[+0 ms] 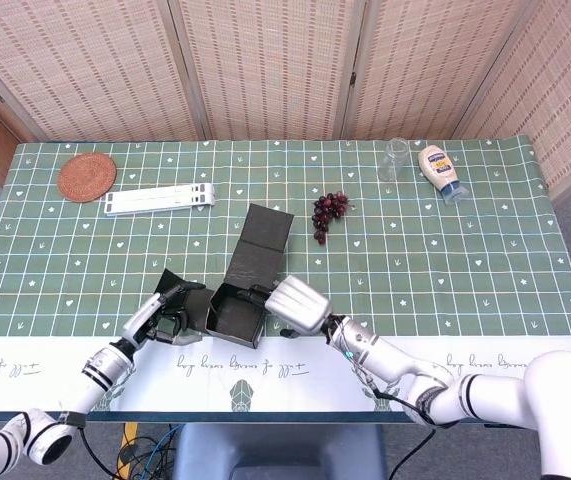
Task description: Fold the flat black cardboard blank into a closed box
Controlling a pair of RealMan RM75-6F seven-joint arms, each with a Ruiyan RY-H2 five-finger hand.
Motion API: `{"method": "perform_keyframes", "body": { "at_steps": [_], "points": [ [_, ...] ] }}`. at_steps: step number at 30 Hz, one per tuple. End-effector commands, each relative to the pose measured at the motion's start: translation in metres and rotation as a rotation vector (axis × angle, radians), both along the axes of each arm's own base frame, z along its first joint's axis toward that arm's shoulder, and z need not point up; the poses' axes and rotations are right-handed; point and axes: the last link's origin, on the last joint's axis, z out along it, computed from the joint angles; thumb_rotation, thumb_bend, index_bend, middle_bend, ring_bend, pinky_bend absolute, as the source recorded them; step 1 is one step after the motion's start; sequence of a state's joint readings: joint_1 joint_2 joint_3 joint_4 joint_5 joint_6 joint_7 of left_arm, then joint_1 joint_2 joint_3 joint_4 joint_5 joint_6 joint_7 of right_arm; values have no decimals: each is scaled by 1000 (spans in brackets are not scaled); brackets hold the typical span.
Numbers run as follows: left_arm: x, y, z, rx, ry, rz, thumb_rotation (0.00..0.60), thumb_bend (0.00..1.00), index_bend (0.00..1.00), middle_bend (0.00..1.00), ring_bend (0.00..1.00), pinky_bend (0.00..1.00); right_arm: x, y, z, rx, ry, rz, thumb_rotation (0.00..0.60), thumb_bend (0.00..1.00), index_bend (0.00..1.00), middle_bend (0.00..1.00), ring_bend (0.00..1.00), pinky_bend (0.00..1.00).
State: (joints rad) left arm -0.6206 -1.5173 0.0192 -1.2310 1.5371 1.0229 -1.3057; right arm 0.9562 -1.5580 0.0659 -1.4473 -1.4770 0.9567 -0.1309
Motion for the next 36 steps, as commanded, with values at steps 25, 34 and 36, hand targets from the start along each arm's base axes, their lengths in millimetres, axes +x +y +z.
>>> {"method": "perform_keyframes", "body": {
  "at_steps": [25,34,36],
  "points": [
    [-6,-8,35,70,-20,39,600,113,191,166,616,710,-8,-33,-29,308,-181,-550,600,46,3,165,731,1000],
    [-11,-10,39,74,-27,52,600,113,191,167,617,710,-8,-32,-32,345,-298,-642,600,46,0,147,731,1000],
    [-12,-10,39,71,-34,56,600,112,191,167,618,710,-15,-24,-28,384,-363,-714,600,42,0,128,728,1000]
  ]
}}
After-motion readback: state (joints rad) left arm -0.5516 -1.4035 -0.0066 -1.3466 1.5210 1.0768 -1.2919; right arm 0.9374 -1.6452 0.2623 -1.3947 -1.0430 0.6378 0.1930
